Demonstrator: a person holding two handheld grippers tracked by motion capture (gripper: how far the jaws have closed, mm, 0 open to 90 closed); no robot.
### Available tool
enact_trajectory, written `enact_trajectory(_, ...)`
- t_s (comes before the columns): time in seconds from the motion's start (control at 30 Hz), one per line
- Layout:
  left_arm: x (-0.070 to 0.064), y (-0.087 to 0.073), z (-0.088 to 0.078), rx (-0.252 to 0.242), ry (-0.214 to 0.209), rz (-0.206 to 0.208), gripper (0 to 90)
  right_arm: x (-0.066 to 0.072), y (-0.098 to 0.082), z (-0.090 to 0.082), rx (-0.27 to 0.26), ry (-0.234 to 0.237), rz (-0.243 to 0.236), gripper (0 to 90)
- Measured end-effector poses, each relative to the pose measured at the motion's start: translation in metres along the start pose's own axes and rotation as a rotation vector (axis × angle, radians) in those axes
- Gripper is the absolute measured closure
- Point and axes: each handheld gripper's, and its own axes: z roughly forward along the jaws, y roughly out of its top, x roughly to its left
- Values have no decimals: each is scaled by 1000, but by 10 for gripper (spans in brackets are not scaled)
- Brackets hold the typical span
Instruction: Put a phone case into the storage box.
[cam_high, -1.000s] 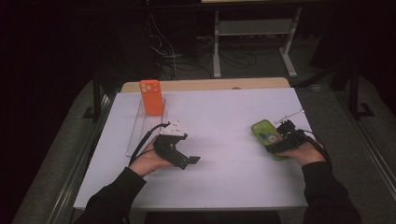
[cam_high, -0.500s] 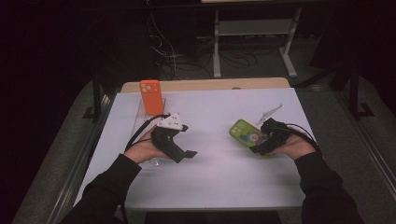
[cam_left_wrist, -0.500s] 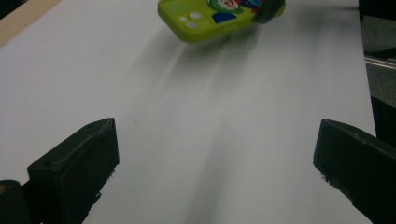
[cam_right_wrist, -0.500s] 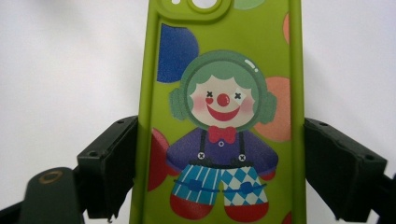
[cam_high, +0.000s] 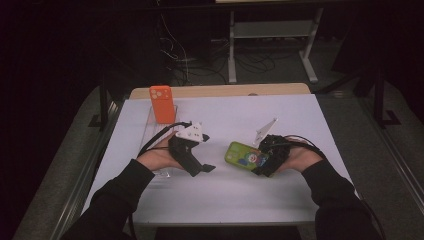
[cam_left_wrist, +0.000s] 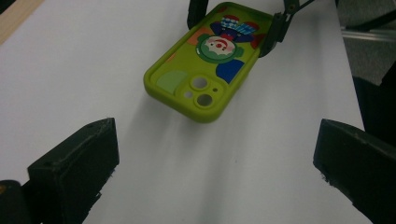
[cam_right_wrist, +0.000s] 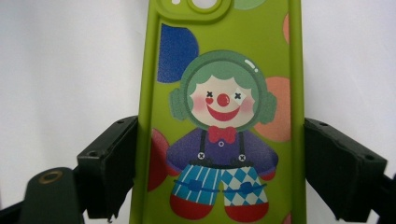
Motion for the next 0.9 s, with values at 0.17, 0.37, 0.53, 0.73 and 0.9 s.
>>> enact_trajectory(0.17, -2, 2, 6, 9, -40, 29, 0, 10, 15, 0, -7, 34, -76, 153)
enact_trajectory(0.37, -3, 3, 10, 28, -77, 51, 0, 21, 29, 4, 8, 72, -153, 153)
enact_trajectory(0.53, -4, 1, 16, 57, -106, 68, 0, 31, 40, 7, 8, 99, -200, 153)
enact_trajectory(0.73, -10, -1, 26, 101, -127, 107, 0, 38, 49, 10, 5, 123, -242, 152)
enact_trajectory(0.9, -12, 0, 34, 115, -154, 111, 0, 41, 53, 7, -7, 132, -258, 152)
